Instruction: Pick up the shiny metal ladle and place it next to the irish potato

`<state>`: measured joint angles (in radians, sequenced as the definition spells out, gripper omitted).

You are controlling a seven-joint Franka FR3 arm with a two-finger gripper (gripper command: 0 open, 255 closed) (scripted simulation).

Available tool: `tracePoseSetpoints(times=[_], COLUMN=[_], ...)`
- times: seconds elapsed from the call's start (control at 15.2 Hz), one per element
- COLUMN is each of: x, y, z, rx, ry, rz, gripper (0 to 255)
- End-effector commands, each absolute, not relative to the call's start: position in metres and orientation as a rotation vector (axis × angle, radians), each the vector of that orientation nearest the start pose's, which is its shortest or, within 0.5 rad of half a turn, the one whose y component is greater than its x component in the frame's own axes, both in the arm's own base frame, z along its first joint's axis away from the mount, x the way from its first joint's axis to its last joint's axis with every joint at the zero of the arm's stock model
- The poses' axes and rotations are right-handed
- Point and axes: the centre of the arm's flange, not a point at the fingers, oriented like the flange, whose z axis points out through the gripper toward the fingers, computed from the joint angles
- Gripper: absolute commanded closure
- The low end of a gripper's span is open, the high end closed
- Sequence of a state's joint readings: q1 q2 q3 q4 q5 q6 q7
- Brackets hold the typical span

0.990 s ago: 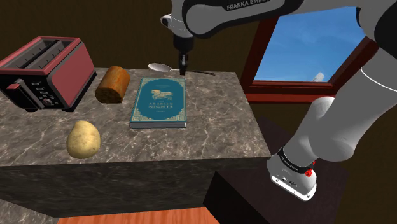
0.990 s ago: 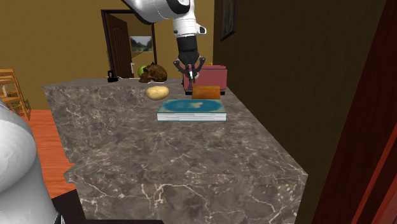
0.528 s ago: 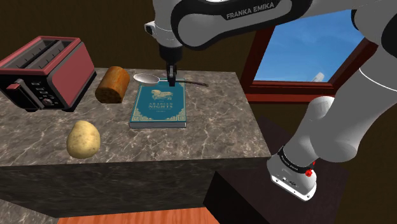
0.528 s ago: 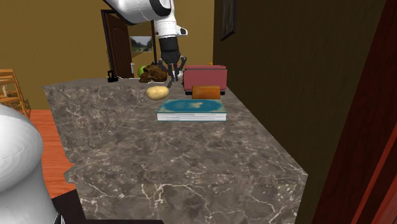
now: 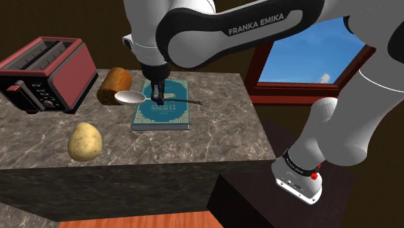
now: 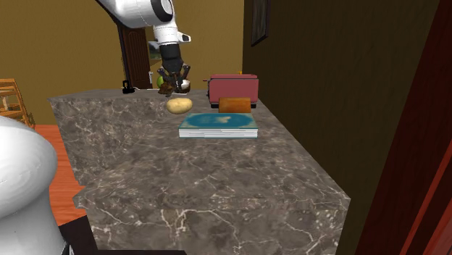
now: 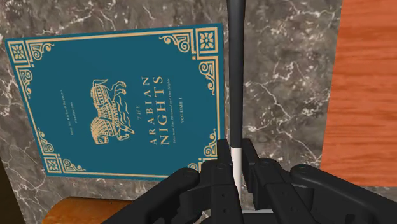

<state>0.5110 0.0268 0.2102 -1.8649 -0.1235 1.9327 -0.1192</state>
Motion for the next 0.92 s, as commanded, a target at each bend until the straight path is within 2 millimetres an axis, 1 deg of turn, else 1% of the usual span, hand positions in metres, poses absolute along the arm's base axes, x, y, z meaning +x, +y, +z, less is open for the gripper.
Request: tracePoseSetpoints(times=[0.0, 0.46, 0.53, 0.86], x=[0.425, 0.388, 0.385, 0.385], y=[0.398, 0.483, 0.489, 0.489], z=[0.501, 0.501, 0.501, 0.475], rx=[-2.925, -2.925, -2.925, -2.925], ry=[-1.377, -1.377, -1.377, -1.377], rz=[-0.117, -0.117, -0.117, -0.117], gripper=[255, 255, 255, 255])
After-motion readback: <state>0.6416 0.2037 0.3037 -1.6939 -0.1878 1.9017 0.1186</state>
